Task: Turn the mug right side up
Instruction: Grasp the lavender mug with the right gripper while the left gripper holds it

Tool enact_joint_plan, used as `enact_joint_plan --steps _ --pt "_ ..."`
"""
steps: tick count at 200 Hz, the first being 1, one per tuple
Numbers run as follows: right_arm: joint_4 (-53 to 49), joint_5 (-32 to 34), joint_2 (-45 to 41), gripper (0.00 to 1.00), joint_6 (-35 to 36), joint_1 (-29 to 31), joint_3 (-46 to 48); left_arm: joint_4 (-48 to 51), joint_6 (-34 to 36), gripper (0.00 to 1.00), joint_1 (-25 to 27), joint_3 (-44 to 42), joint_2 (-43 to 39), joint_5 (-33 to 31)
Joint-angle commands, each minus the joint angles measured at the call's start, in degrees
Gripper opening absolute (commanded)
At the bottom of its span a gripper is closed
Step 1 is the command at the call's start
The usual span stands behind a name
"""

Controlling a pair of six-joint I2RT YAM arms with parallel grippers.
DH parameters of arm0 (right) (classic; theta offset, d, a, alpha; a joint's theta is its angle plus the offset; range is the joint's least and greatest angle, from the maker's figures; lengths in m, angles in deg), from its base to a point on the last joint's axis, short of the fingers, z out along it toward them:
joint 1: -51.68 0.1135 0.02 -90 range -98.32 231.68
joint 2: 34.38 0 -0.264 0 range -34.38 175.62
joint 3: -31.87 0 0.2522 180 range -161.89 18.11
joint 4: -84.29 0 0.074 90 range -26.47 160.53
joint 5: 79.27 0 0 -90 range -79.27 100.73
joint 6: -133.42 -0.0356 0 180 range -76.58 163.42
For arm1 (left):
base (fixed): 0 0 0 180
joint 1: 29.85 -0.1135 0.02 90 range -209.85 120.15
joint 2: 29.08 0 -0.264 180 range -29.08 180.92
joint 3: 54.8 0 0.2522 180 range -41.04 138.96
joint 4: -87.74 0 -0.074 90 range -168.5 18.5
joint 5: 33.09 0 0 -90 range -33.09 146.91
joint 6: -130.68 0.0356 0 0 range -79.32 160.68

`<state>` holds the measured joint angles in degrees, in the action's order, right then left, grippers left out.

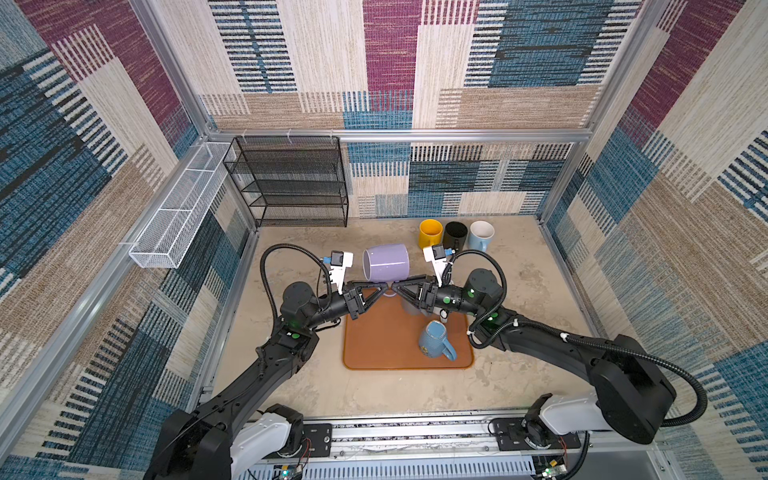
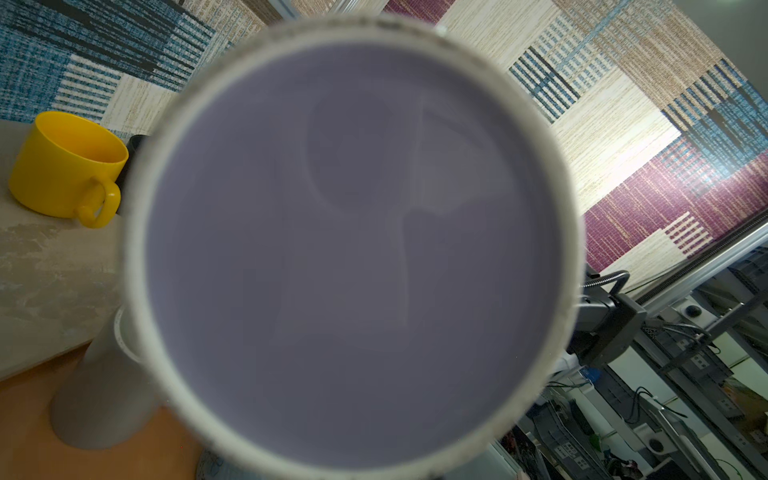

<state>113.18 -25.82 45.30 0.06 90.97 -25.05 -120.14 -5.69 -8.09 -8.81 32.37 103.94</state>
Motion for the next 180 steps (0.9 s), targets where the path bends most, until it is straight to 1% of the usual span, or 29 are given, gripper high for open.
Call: enact_joint_plan --steps 1,16,99,142,166,180 --pt "5.0 -1.5 0.0 0.36 -1.3 0.5 -0.9 -7.5 -0.8 0.00 -0.1 -0.1 0.0 1.8" --pt "5.7 -2.2 0.0 0.32 -1.9 0.8 -1.2 -7.7 -0.8 0.00 -0.1 -0.3 -0.1 1.7" --pt "7.0 -2.7 -1.4 0.18 -2.9 1.3 -1.8 -8.2 -0.6 0.00 -0.1 -1.2 -0.1 2.4" --pt "7.1 -2.6 -2.3 0.04 -3.2 1.3 -1.9 -7.9 -0.4 0.00 -0.1 -1.2 0.0 2.9" --pt "6.4 -1.9 -2.6 0.00 -3.3 1.3 -1.9 -7.3 -0.4 0.00 -0.1 -1.2 0.0 3.5" --pt "5.8 -1.3 -2.6 0.00 -3.3 1.3 -1.9 -6.8 -0.3 0.00 -0.1 -1.1 -0.3 3.6"
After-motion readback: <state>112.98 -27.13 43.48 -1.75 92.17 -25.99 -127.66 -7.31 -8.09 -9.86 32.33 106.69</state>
